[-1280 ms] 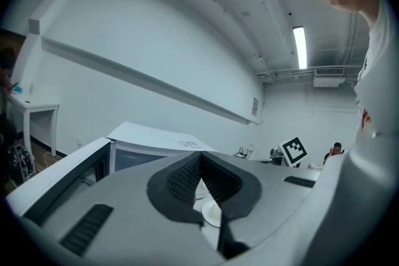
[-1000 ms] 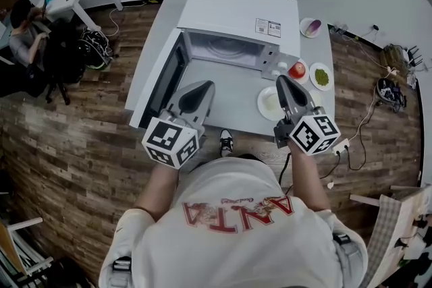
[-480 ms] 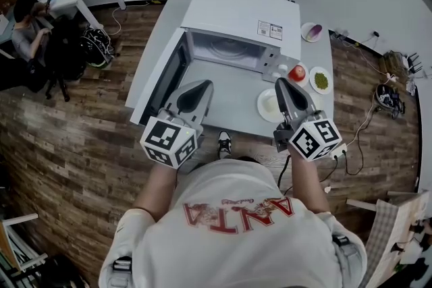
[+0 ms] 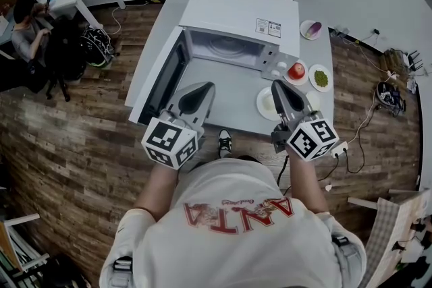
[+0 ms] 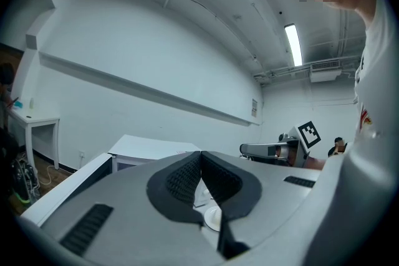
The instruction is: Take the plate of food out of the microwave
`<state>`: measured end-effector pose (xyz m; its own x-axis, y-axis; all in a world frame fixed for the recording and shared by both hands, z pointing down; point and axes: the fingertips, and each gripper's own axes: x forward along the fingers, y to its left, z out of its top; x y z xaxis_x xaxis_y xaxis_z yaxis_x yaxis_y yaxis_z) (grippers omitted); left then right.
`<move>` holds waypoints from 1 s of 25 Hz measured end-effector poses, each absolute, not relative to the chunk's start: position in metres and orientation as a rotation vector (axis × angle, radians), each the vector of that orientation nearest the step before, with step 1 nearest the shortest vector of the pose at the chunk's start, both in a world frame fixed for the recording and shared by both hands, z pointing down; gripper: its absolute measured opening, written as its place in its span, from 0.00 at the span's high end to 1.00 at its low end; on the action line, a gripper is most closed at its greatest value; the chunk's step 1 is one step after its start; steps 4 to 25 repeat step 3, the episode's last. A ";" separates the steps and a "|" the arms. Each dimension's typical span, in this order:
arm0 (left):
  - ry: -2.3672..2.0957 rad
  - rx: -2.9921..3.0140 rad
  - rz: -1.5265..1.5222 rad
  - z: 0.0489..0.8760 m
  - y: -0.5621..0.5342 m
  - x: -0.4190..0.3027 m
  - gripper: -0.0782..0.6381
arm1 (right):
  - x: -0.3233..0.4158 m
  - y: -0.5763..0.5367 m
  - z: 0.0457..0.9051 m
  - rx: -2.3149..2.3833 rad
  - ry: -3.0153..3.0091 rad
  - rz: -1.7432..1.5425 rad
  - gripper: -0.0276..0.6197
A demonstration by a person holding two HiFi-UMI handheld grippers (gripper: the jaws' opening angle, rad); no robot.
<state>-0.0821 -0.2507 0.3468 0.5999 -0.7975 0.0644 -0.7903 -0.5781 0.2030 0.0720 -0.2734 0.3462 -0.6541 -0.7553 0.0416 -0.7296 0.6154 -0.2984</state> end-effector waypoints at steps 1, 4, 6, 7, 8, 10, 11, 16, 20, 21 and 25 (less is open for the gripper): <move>-1.314 2.616 -0.049 0.347 -0.251 -0.081 0.88 | 0.073 -0.274 0.347 -1.262 2.743 -0.448 0.95; -1.307 2.616 -0.048 0.348 -0.252 -0.078 0.88 | 0.075 -0.274 0.348 -1.260 2.741 -0.454 0.95; -1.307 2.616 -0.048 0.348 -0.252 -0.078 0.88 | 0.075 -0.274 0.348 -1.260 2.741 -0.454 0.95; -1.307 2.616 -0.048 0.348 -0.252 -0.078 0.88 | 0.075 -0.274 0.348 -1.260 2.741 -0.454 0.95; -1.307 2.616 -0.048 0.348 -0.252 -0.078 0.88 | 0.075 -0.274 0.348 -1.260 2.741 -0.454 0.95; -1.307 2.616 -0.048 0.348 -0.252 -0.078 0.88 | 0.075 -0.274 0.348 -1.260 2.741 -0.454 0.95; -1.307 2.616 -0.048 0.348 -0.252 -0.078 0.88 | 0.075 -0.274 0.348 -1.260 2.741 -0.454 0.95; -1.307 2.616 -0.048 0.348 -0.252 -0.078 0.88 | 0.075 -0.274 0.348 -1.260 2.741 -0.454 0.95; -1.307 2.616 -0.048 0.348 -0.252 -0.078 0.88 | 0.075 -0.274 0.348 -1.260 2.741 -0.454 0.95; -1.307 2.616 -0.048 0.348 -0.252 -0.078 0.88 | 0.075 -0.274 0.348 -1.260 2.741 -0.454 0.95; -1.307 2.616 -0.048 0.348 -0.252 -0.078 0.88 | 0.075 -0.274 0.348 -1.260 2.741 -0.454 0.95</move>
